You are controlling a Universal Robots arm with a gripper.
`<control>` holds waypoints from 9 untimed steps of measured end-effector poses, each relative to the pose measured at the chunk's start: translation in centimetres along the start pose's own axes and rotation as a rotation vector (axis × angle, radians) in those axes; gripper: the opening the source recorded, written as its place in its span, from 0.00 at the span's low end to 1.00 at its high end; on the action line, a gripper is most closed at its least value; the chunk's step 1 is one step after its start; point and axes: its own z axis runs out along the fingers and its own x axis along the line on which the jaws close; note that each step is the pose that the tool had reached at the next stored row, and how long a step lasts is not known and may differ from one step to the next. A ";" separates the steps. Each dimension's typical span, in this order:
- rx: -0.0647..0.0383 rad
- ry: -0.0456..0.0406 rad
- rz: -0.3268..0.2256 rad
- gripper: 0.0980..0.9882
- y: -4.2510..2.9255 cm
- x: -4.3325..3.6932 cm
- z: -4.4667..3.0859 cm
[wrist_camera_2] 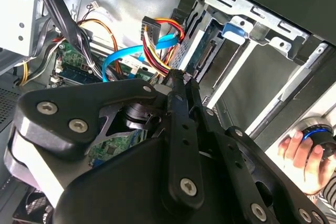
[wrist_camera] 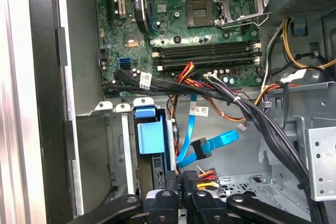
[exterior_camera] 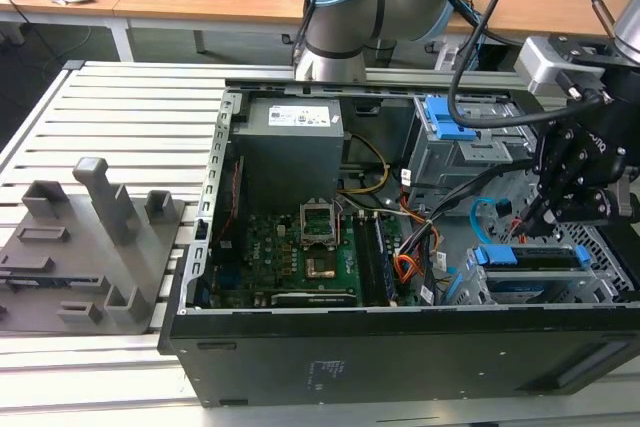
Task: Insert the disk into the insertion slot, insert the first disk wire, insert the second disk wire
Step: 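Insert the first disk wire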
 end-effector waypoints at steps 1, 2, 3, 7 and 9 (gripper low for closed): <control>0.000 0.0000 0.000 0.07 0.00 0.01 0.04; 0.000 0.0000 0.000 0.07 -0.01 0.02 0.08; 0.000 0.0001 0.000 0.07 -0.01 0.03 0.12; 0.000 -0.0001 0.000 0.07 -0.03 0.07 0.36; 0.000 0.0000 0.000 0.07 -0.08 0.10 0.87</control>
